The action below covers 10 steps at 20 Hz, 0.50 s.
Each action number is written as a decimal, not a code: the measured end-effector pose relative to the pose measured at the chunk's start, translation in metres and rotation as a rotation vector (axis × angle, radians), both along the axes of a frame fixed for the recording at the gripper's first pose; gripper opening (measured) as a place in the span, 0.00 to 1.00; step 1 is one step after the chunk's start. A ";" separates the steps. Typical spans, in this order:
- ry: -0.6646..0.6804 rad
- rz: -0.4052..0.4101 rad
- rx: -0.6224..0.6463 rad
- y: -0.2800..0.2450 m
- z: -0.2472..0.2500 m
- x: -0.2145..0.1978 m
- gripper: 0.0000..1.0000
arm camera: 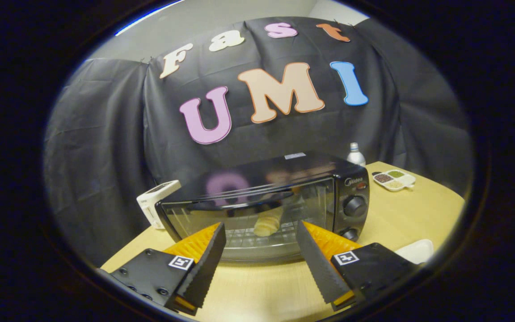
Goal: Open the toaster oven, put the food inside, and close the toaster oven door.
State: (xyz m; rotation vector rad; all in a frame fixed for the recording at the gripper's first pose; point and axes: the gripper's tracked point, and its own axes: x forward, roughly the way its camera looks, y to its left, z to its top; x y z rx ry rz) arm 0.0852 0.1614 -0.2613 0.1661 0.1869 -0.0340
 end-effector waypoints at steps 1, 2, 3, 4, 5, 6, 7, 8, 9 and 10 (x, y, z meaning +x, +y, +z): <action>-0.009 0.000 0.002 -0.001 0.004 -0.001 1.00; -0.014 0.000 -0.001 -0.003 0.007 -0.003 1.00; -0.019 0.000 -0.007 -0.006 0.010 -0.004 1.00; -0.021 0.000 -0.011 -0.009 0.013 -0.006 1.00; -0.023 0.002 -0.012 -0.010 0.018 -0.010 1.00; -0.031 0.007 -0.015 -0.010 0.024 -0.014 1.00; -0.041 0.010 -0.021 -0.011 0.033 -0.019 1.00; -0.052 0.015 -0.029 -0.012 0.041 -0.024 1.00; -0.062 0.021 -0.038 -0.013 0.052 -0.029 1.00; -0.077 0.035 -0.047 -0.012 0.063 -0.035 1.00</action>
